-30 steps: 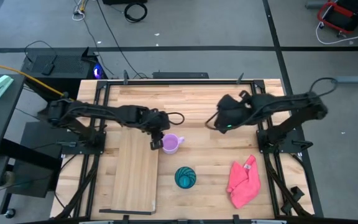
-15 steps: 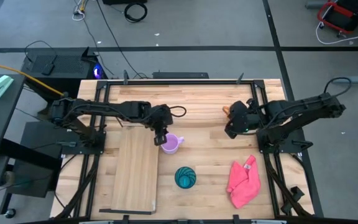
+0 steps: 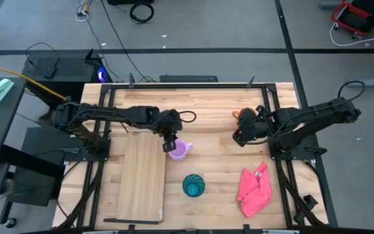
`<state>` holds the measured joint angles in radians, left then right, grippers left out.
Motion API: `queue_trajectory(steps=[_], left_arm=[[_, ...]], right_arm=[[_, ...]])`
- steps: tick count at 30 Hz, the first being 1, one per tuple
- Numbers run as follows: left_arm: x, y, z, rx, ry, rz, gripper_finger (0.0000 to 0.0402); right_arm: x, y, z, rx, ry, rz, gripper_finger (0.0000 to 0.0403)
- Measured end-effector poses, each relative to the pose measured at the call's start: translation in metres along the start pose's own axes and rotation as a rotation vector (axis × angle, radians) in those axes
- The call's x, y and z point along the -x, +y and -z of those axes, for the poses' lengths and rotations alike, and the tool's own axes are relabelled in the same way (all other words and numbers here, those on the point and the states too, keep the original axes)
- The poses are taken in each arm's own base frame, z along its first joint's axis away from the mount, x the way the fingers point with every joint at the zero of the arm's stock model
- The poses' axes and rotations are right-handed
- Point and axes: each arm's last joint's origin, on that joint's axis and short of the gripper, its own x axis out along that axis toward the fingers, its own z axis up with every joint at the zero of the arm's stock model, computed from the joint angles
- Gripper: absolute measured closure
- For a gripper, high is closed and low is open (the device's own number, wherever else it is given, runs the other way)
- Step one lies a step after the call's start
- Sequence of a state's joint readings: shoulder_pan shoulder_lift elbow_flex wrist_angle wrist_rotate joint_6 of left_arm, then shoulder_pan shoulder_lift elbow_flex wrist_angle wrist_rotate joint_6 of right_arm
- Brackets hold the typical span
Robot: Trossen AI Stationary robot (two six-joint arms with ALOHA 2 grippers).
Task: Stack small to large cups/mugs on shelf
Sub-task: Put the purple mug on the shelf
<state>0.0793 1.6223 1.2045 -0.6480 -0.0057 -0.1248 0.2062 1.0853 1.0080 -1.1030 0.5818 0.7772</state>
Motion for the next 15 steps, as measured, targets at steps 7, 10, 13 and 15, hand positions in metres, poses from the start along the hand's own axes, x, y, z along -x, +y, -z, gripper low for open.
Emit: queue_trajectory(steps=[7,10,13,15], left_arm=[[-0.0085,-0.0061,0.0029,-0.022,0.038,-0.011,0.0274],[-0.0098,-0.0064,0.0032,-0.024,0.04,-0.026,0.0279],[-0.0104,-0.0062,0.0035,-0.023,0.043,-0.032,0.0284],[-0.0104,-0.0079,0.0038,-0.028,0.044,-0.03,0.0286]], right_arm=[[0.0,0.0018,-0.0018,0.006,-0.016,-0.016,0.0371],[0.0,0.0019,-0.0019,0.005,-0.017,-0.017,0.0371],[0.0,0.0019,-0.0019,0.005,-0.017,-0.017,0.0371],[0.0,0.0019,-0.0019,0.005,-0.017,-0.017,0.0371]])
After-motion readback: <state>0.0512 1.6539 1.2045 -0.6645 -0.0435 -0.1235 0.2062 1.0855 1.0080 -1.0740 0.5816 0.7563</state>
